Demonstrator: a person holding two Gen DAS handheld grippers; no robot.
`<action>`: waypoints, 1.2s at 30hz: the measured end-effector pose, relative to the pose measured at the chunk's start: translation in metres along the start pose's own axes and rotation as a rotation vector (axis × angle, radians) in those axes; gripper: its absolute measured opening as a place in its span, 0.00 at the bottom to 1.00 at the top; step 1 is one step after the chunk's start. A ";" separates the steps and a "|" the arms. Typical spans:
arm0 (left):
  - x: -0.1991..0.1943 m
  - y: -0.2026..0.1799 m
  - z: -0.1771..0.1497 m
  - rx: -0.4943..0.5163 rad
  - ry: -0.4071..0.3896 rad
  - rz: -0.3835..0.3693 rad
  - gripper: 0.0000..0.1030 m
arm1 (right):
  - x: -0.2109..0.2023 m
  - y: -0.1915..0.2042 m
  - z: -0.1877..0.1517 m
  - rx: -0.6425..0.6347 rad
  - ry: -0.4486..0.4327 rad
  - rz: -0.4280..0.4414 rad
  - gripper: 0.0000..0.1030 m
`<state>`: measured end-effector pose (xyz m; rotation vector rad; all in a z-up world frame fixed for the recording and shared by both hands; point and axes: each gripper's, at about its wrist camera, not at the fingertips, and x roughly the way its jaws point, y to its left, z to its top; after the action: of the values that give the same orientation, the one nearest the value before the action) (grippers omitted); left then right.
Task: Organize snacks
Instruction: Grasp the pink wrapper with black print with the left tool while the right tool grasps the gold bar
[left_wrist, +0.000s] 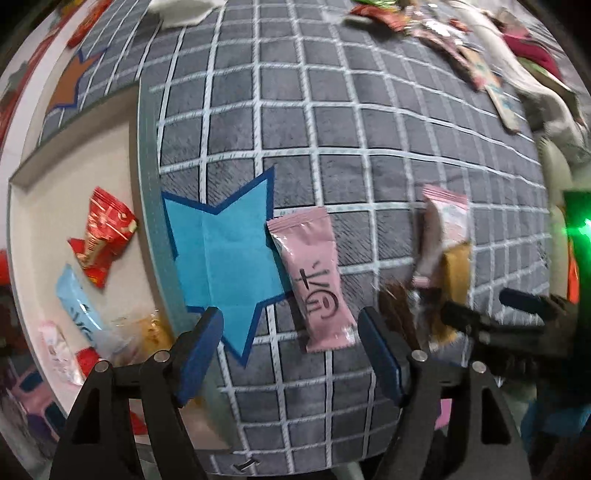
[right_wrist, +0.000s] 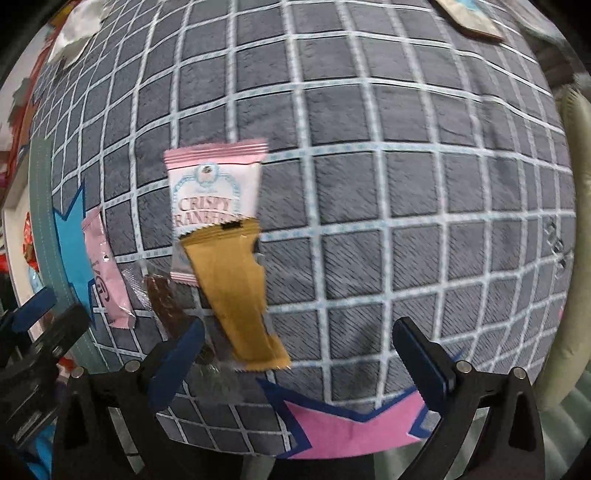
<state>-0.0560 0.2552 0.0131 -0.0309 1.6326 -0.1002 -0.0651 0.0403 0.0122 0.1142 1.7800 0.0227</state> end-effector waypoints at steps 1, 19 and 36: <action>0.004 0.001 0.001 -0.017 0.004 0.004 0.76 | 0.002 0.001 0.002 -0.029 -0.006 -0.035 0.99; 0.026 -0.007 0.002 -0.078 0.017 0.067 0.79 | 0.027 -0.073 -0.023 0.100 0.023 -0.029 0.99; 0.048 -0.021 0.007 -0.066 0.051 0.084 0.99 | 0.031 -0.047 -0.024 0.048 0.008 -0.040 0.88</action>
<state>-0.0531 0.2301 -0.0338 -0.0109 1.6852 0.0173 -0.0982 -0.0029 -0.0162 0.1135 1.7904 -0.0489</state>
